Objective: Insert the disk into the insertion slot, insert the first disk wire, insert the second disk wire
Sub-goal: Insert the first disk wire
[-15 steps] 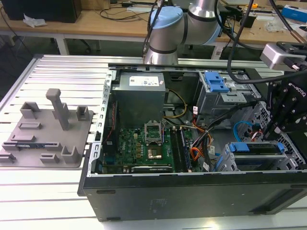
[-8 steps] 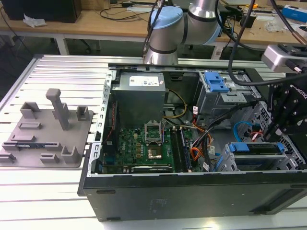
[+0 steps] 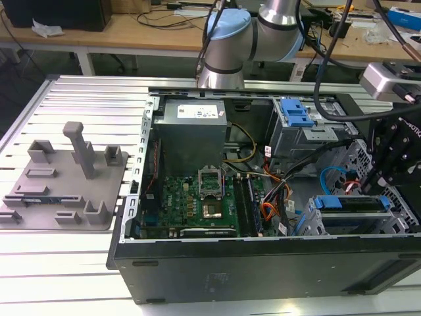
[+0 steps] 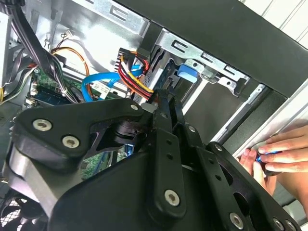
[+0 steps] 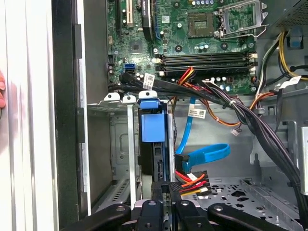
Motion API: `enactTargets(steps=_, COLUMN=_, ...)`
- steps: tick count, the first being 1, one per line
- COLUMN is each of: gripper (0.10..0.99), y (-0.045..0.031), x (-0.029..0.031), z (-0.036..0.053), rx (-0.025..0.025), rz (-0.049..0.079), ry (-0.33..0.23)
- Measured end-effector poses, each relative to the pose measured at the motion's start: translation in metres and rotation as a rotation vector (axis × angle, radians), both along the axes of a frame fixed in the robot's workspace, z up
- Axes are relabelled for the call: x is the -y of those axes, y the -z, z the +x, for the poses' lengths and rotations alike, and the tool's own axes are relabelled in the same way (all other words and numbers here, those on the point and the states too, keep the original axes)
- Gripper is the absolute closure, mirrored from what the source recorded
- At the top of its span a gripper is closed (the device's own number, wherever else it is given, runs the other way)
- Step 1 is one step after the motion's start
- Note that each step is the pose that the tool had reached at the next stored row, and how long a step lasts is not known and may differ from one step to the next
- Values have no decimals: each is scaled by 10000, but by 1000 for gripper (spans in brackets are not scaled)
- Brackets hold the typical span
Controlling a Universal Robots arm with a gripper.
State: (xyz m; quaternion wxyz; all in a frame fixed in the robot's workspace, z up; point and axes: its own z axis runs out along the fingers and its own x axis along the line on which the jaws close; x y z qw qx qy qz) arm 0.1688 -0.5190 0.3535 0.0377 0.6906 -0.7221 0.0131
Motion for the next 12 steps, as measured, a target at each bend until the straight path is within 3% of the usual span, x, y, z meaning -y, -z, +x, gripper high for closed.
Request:
enactTargets(steps=3, gripper=922, y=0, x=9, z=0, rx=0, rz=159, ry=0)
enactTargets(steps=12, gripper=922, y=5, x=21, z=0, rx=0, rz=159, ry=0)
